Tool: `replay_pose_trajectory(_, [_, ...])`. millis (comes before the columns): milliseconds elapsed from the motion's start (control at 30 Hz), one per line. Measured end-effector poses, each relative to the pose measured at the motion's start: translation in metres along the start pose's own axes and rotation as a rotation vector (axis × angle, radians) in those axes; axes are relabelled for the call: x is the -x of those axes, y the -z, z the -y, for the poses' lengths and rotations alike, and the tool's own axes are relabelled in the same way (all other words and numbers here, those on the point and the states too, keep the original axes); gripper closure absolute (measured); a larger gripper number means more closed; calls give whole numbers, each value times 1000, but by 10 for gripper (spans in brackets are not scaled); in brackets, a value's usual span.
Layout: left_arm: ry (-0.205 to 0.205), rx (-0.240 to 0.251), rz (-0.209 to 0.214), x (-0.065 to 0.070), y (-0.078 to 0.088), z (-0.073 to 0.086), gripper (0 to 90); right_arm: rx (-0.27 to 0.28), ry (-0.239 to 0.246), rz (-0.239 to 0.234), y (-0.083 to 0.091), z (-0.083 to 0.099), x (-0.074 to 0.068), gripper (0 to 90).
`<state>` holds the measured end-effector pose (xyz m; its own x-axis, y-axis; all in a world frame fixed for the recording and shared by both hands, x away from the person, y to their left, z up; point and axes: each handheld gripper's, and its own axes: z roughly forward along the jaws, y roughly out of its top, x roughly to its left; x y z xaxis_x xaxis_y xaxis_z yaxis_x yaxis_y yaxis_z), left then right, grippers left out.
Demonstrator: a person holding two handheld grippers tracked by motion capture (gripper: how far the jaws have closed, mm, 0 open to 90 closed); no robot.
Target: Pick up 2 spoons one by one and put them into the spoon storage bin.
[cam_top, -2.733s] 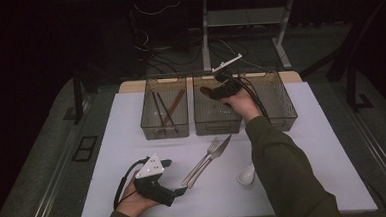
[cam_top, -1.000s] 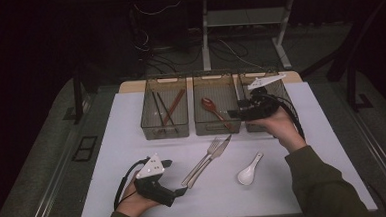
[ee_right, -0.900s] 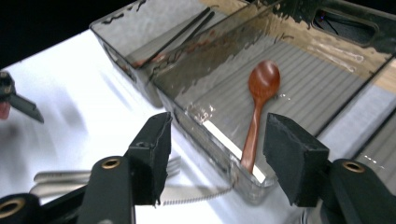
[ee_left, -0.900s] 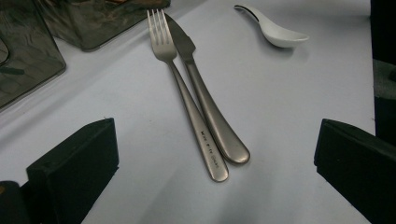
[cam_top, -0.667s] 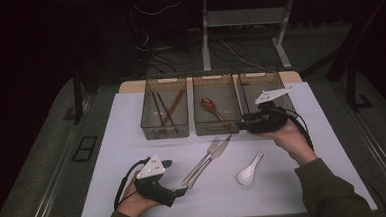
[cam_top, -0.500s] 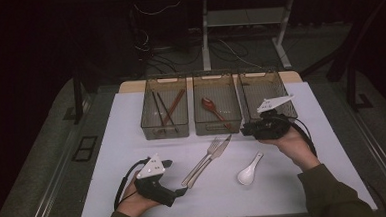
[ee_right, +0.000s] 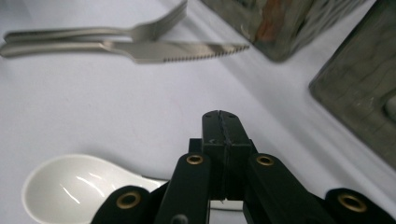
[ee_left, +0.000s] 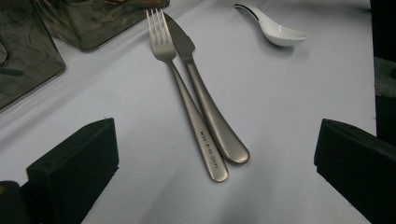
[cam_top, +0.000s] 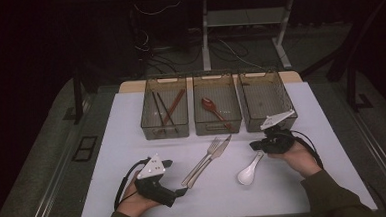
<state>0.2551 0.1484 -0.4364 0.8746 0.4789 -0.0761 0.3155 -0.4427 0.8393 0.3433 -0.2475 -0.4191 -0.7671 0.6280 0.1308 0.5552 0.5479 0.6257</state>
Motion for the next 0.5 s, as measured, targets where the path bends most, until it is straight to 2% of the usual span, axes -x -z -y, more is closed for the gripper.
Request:
replay_pose_trajectory(267, [-1, 0, -1, 0, 0, 0, 0, -65, 36, 7, -16, 4, -6, 894])
replay_pose_trajectory(500, [-2, 0, 1, 0, 0, 0, 0, -90, 44, 13, -12, 12, -7, 894])
